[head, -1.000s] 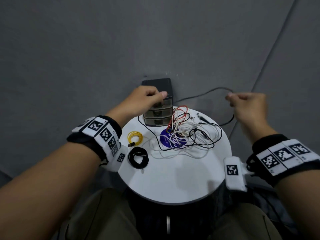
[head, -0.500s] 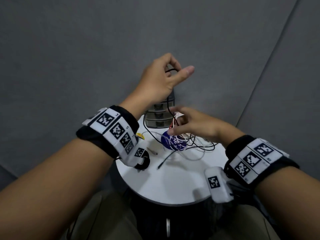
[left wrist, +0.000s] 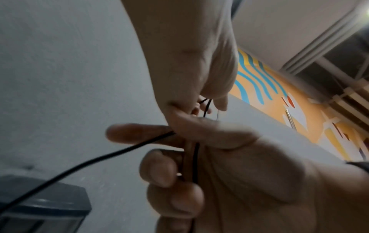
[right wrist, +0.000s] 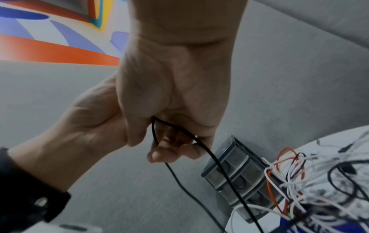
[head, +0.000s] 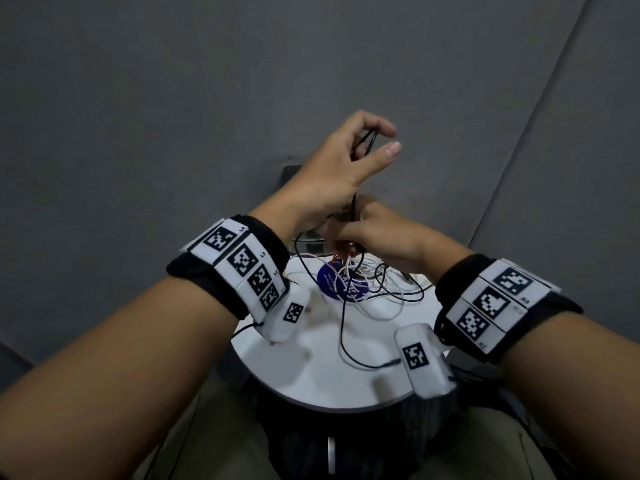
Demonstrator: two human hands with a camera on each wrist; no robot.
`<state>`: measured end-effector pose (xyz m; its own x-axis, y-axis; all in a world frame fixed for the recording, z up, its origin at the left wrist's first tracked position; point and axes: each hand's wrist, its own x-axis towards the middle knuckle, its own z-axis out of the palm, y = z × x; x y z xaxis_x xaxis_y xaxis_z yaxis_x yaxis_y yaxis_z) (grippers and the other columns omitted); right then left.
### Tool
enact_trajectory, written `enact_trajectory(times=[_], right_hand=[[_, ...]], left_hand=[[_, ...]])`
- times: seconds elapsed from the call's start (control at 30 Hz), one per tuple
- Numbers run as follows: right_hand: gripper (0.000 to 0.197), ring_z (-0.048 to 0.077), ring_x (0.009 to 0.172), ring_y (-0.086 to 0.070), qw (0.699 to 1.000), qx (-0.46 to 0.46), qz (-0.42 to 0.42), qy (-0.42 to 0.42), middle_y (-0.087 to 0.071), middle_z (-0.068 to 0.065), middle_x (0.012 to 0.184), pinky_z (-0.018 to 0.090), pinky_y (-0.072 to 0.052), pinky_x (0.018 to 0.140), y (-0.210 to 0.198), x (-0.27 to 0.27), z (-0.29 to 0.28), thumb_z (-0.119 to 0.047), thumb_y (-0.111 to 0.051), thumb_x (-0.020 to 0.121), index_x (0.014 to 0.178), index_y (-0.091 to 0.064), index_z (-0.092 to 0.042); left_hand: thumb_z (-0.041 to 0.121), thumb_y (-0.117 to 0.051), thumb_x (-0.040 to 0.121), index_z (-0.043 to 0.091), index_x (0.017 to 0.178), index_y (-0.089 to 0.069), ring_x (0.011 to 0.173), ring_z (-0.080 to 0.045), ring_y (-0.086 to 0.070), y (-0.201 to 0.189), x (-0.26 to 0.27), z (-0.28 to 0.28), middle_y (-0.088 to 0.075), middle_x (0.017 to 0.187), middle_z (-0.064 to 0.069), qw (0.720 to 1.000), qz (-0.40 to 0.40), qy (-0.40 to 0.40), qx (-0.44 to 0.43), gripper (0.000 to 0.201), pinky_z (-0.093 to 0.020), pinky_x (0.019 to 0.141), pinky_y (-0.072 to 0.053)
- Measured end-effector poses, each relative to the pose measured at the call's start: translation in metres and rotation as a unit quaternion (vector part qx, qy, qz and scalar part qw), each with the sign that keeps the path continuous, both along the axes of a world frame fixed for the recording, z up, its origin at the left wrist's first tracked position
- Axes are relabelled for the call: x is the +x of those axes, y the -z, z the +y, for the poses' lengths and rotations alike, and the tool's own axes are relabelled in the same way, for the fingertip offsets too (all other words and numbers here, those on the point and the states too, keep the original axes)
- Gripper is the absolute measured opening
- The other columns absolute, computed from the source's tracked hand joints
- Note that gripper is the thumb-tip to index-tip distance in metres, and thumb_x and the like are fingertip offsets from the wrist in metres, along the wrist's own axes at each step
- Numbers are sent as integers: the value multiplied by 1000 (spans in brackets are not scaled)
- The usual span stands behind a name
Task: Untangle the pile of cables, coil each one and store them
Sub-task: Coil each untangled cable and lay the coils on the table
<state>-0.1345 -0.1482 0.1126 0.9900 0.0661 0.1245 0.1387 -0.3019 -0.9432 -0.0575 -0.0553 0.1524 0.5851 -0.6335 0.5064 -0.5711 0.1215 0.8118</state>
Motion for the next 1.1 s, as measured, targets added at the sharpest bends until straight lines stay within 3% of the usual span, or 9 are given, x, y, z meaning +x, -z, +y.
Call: enact_trajectory(times=[0.1,0.23,0.37,0.43,0.5,0.6,0.7,0.93,1.1], right_hand=[[25,17,57,-55,999,25,15,33,-62,12,69,24,-42,55,3,1,-7,-8,-52,102,81,-65,-6],[28,24,61,-55,993,76,-14,94,-63,14,74,30,-39,56,0,3,-24,-17,-44,105,99,-64,2],[33,16,56,-47,983,149,-22,104,-60,8,68,24,-33,52,-25,-1,-41,-22,-43,106,91,-66,-5],[35,13,50,-42,983,145,-28,108,-61,7,69,19,-29,44,-37,-2,-47,-24,-40,108,93,-66,-5],[36,12,43,-34,976,143,-63,153,-61,8,70,18,-20,41,-44,-1,-56,-25,-39,108,92,-65,-7],[38,9,38,-26,920,210,-169,286,-57,3,64,18,-16,42,-53,-2,-75,-25,-37,109,85,-63,-11],[40,9,38,-26,842,291,-230,392,-54,-3,58,18,-17,41,-59,-9,-99,-28,-34,110,83,-60,-15],[39,13,43,-38,724,317,-298,535,-57,-3,57,21,-27,45,-46,-24,-141,-29,-34,107,85,-63,-14],[43,9,38,-34,748,379,-202,506,-54,-3,57,18,-23,40,-34,-38,-143,-30,-33,108,77,-59,-16]], left_hand=[[18,-65,98,21,122,-58,70,-14,-33,-3,-4,-4,-33,83,-8,998,-1,65,26,26,-26,64,-33],[27,-78,88,33,152,-32,89,-12,-60,6,5,2,-54,110,-5,994,39,51,94,79,-31,70,-54],[34,-74,91,32,160,-16,126,-14,-59,32,14,6,-59,140,0,972,172,99,125,90,-35,111,-44],[29,-66,97,19,151,-41,102,-13,-68,44,16,5,-69,110,0,954,226,122,154,60,-34,103,-47],[26,-63,100,10,119,-67,67,-13,-64,58,24,4,-55,74,-7,942,245,107,202,25,-32,78,-45],[25,-65,99,16,78,-74,51,-12,-47,74,38,8,-51,75,-12,945,233,33,226,25,-30,64,-38],[26,-64,100,11,78,-68,55,-11,-49,73,38,15,-58,62,0,956,208,-19,204,27,-22,60,-47],[29,-60,101,18,73,-59,78,-18,-60,57,41,18,-70,81,-5,963,122,-46,234,31,-28,72,-46],[39,-45,106,11,95,-62,92,-18,-68,76,43,28,-76,103,-10,911,158,-71,375,35,-34,83,-46]])
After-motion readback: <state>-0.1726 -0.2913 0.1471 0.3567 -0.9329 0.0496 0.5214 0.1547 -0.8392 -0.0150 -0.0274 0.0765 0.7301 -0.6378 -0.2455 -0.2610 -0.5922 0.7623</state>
